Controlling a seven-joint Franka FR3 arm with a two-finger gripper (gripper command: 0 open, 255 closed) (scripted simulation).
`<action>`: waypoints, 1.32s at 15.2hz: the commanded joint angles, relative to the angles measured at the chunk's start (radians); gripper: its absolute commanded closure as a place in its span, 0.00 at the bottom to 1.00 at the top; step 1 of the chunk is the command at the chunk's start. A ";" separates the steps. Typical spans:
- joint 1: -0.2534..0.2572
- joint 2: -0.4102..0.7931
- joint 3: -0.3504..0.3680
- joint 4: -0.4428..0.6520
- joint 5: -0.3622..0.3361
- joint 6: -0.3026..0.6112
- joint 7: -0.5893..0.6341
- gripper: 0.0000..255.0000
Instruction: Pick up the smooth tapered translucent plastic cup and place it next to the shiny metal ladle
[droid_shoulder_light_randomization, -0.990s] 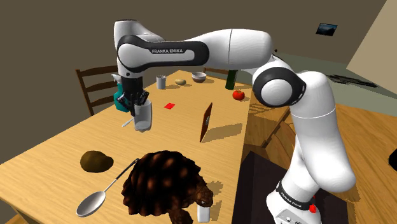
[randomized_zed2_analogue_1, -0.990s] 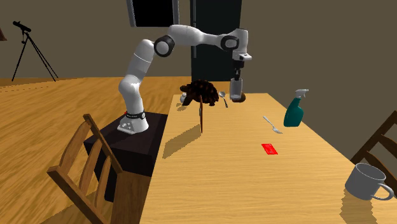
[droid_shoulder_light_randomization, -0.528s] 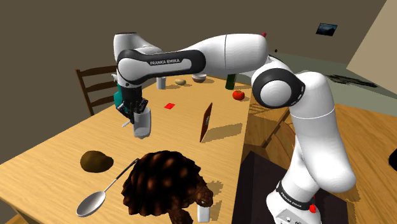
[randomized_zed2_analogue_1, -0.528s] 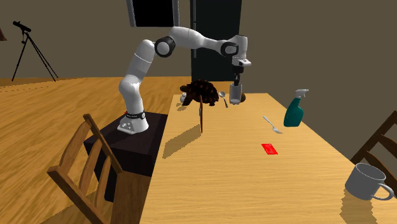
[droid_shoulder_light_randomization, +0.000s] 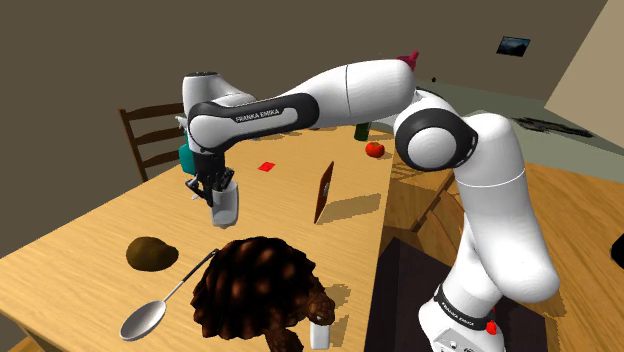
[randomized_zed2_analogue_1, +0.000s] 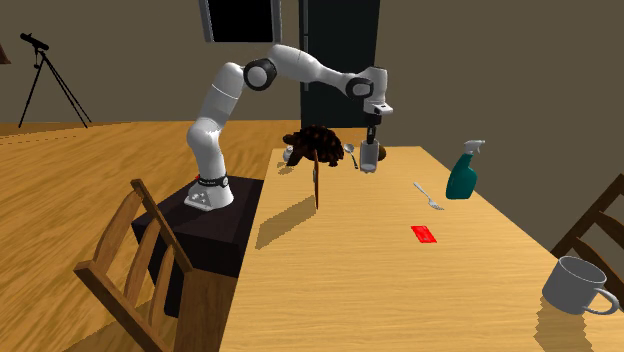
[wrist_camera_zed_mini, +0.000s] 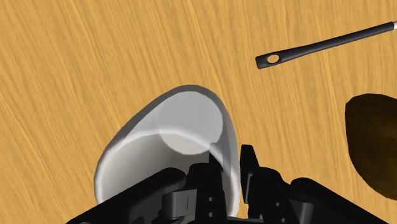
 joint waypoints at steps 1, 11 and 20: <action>0.001 0.006 0.001 -0.017 0.000 0.024 0.000 1.00; 0.001 0.011 0.001 -0.031 0.001 0.043 0.000 0.00; 0.000 -0.015 -0.001 0.054 -0.001 -0.068 0.002 0.00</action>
